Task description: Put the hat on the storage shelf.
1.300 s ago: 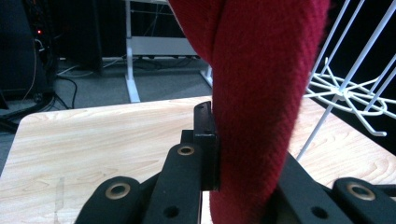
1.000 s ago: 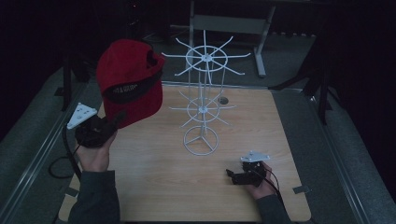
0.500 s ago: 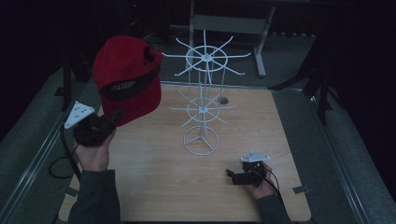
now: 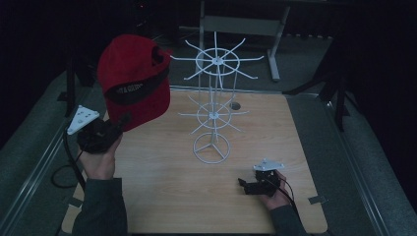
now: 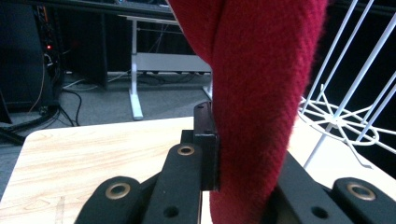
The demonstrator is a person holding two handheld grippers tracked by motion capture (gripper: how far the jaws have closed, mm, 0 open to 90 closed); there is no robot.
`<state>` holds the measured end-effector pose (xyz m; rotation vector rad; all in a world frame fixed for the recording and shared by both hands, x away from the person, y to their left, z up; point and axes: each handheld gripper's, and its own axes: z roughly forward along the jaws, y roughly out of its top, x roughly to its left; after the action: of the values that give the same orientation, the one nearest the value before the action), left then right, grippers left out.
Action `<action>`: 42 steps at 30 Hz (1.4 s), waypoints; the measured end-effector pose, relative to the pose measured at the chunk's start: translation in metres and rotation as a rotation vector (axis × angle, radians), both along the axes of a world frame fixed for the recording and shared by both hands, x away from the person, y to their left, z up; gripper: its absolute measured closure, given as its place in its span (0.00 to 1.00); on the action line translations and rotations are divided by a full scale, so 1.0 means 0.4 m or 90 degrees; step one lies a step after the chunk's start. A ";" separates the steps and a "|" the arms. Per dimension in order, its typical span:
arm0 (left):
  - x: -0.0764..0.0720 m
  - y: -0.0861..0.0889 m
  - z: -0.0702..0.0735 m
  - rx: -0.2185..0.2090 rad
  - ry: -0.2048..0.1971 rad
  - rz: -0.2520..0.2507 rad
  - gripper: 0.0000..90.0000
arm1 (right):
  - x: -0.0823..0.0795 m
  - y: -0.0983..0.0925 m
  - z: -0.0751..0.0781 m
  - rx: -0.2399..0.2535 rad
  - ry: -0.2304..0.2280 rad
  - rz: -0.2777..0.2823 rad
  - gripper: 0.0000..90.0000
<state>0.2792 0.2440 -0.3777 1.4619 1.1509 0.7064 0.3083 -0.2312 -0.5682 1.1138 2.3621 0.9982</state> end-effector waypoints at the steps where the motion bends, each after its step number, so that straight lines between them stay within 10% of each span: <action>1: 0.000 0.000 0.001 -0.001 0.000 -0.001 0.96 | 0.000 0.000 0.000 0.000 0.000 0.000 0.15; 42: -0.002 -0.013 0.027 -0.029 -0.038 0.012 0.96 | 0.000 0.000 0.000 0.000 0.000 0.000 0.15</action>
<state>0.2785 0.2386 -0.3669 1.3849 1.1285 0.7284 0.3083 -0.2313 -0.5682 1.1136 2.3625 0.9979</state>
